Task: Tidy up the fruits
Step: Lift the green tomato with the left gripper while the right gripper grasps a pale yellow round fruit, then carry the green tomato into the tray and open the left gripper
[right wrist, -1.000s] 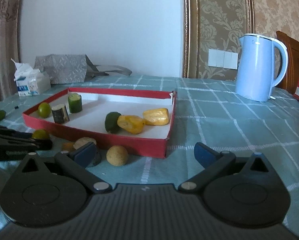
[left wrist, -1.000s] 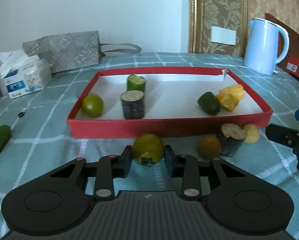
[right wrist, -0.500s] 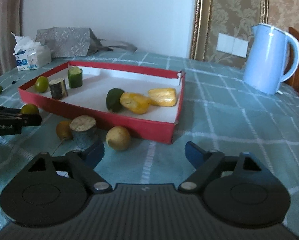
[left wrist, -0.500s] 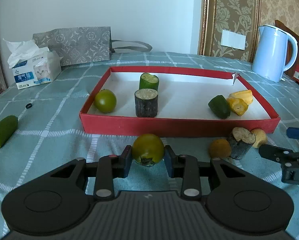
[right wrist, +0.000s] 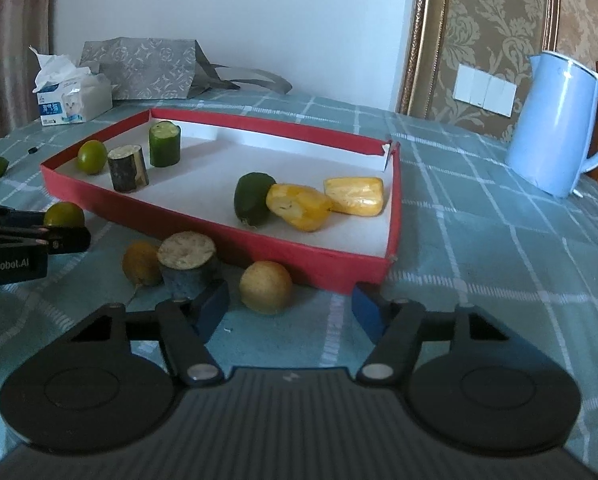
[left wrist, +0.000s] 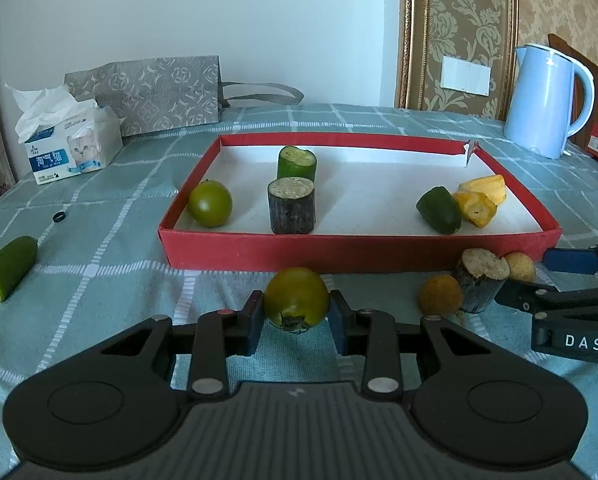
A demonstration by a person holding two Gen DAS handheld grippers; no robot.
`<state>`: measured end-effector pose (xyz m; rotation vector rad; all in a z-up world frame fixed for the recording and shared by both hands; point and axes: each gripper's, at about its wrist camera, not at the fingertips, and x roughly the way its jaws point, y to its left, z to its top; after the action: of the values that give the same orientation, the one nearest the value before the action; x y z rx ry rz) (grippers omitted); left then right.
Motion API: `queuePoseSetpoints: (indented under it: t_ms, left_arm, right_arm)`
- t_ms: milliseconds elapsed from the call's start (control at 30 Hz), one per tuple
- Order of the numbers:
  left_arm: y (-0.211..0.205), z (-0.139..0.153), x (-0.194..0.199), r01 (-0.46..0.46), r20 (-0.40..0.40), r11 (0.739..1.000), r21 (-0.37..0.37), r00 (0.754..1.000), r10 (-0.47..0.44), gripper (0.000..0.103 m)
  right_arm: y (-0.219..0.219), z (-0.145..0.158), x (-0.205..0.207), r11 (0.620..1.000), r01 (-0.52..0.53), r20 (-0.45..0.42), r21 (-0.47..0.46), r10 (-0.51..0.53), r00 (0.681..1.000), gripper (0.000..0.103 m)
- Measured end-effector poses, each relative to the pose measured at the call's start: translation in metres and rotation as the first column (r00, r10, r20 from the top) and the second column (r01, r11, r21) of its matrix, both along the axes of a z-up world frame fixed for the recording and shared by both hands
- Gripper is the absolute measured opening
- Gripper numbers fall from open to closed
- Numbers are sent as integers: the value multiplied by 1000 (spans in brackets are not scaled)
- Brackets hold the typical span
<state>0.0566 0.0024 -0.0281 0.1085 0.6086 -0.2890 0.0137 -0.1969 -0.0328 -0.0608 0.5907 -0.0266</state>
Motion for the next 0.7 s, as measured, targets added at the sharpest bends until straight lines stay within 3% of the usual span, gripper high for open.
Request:
queuePoseSetpoints:
  t_ms: [67,133,267,700]
  left_arm:
    - [0,0,0,0,1,1000,0,1000,0,33]
    - [0,0,0,0,2,1000,4,1000,0,33]
    - [-2,-1,-2,0,7,1000,13,1000,0,33]
    - [-4,-1,-3,1,14,1000,27,1000,-1,33]
  right_arm:
    - [-1,0,0,1000,-20,2,18,20,1000,43]
    - [-2,1,-1,998,-50,2,36,50,999,33]
    - [-1,1,-3,997,-60,5,40,60,998,26]
    - [-18,1,-16,991,-26,19,130,24,1000,26]
